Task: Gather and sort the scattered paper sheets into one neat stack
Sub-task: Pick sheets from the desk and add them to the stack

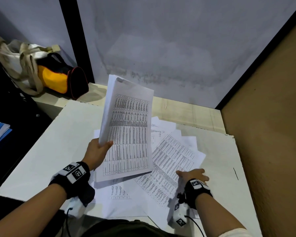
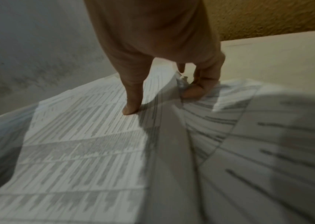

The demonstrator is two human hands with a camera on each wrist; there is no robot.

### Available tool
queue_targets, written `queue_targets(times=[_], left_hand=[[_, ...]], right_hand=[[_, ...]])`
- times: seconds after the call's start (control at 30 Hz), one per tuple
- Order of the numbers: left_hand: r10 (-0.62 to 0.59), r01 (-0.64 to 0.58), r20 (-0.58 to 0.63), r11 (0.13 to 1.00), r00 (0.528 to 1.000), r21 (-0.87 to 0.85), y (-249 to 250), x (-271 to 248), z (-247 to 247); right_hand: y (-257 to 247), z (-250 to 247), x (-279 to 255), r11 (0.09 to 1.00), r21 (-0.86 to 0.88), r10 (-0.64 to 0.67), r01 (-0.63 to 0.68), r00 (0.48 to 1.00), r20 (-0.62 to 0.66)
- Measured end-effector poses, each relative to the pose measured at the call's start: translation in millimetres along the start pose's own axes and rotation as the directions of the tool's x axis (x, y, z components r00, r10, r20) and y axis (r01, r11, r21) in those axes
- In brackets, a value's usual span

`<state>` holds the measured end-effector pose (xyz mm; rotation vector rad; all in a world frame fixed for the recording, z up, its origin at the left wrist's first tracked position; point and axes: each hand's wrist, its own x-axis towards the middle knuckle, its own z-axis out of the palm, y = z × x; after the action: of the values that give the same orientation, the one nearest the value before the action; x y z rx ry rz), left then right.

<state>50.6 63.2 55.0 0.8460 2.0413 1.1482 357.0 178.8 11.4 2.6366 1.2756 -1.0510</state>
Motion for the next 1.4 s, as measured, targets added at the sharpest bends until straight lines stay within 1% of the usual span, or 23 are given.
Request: queue_targets(times=[0.07,0.13,0.2,0.3,0.37,0.43,0.5,0.53,0.57,0.63,0.67,0.7,0.77,0.83,0.9,0.97,1.03,1.13,1.2,1.23,1.27,1.33,1.4], left_hand=[[0.013,-0.013,0.001,1.0,1.0,-0.003,1,-3,1],[0.016,-0.016,0.001,1.0,1.0,-0.005,1,-5,1],[0.016,-0.016,0.001,1.0,1.0,-0.013,0,-7,1],[0.017,-0.016,0.004,1.0,1.0,-0.008,-2,-9,-2],[0.013,-0.013,-0.001,1.0,1.0,-0.001,-3,-10,-5],[0.013,-0.013,-0.016,1.0,1.0,-0.004,-5,-11,-9],[0.005,-0.006,-0.028,1.0,1.0,-0.021,-8,-11,-13],[-0.003,0.002,-0.033,1.0,0.999,-0.03,-10,-11,-14],[-0.013,0.012,-0.036,0.999,0.999,-0.036,-12,-10,-14],[-0.025,0.023,-0.041,0.999,0.999,-0.049,-14,-10,-15],[-0.027,0.024,-0.046,0.998,0.999,-0.057,-16,-9,-16],[-0.029,0.026,-0.051,0.998,0.998,-0.064,-16,-9,-17],[-0.031,0.026,-0.057,0.996,0.998,-0.081,-16,-10,-17],[-0.032,0.027,-0.059,0.996,0.998,-0.091,-14,-10,-15],[-0.036,0.029,-0.066,0.995,0.997,-0.094,-12,-11,-14],[-0.025,0.019,-0.07,0.996,0.997,-0.086,-13,-12,-15],[-0.03,0.025,-0.062,0.995,0.998,-0.093,-14,-11,-16],[-0.024,0.019,-0.062,0.997,0.998,-0.077,-11,-8,-17],[-0.027,0.022,-0.06,0.997,0.998,-0.075,-7,-5,-16],[-0.033,0.028,-0.058,0.996,0.998,-0.079,-4,-4,-15],[-0.026,0.021,-0.056,0.996,0.998,-0.088,-3,-2,-15],[-0.01,0.006,-0.04,0.995,0.999,-0.102,7,2,-13],[-0.006,0.006,-0.001,0.991,1.0,-0.137,17,6,-16]], right_hand=[[5,-1,9,0.995,0.103,-0.028,0.02,0.997,0.071],[8,-6,13,0.986,0.11,-0.132,0.123,0.988,0.082],[8,-9,13,0.97,0.16,-0.203,0.183,0.972,0.117],[4,-12,13,0.932,0.259,-0.303,0.255,0.938,0.168],[1,-23,19,0.906,0.281,-0.373,0.315,0.91,0.182],[-5,-44,22,0.885,0.254,-0.435,0.391,0.888,0.148],[-10,-67,26,0.877,0.154,-0.472,0.455,0.876,0.099],[-11,-77,27,0.873,0.114,-0.483,0.473,0.871,0.088],[-10,-86,29,0.874,0.114,-0.481,0.472,0.874,0.07],[-12,-106,35,0.868,0.167,-0.471,0.467,0.882,-0.02],[-15,-116,40,0.851,0.227,-0.472,0.473,0.879,-0.064],[-18,-127,44,0.83,0.275,-0.48,0.485,0.872,-0.09],[-23,-145,54,0.807,0.284,-0.507,0.517,0.854,-0.115],[-27,-161,49,0.792,0.29,-0.521,0.538,0.842,-0.139],[-31,-180,33,0.757,0.338,-0.521,0.56,0.829,-0.205],[-31,-202,21,0.68,0.428,-0.524,0.595,0.803,-0.284],[-28,-223,8,0.576,0.499,-0.551,0.648,0.758,-0.349],[-27,-254,-7,0.475,0.541,-0.561,0.694,0.712,-0.422],[-26,-271,-10,0.397,0.604,-0.544,0.692,0.707,-0.452],[-24,-277,-11,0.377,0.625,-0.535,0.683,0.712,-0.455],[-24,-280,-9,0.379,0.64,-0.544,0.668,0.72,-0.43],[-22,-281,-16,0.462,0.637,-0.565,0.617,0.759,-0.325],[-23,-279,-21,0.544,0.595,-0.563,0.592,0.783,-0.264]])
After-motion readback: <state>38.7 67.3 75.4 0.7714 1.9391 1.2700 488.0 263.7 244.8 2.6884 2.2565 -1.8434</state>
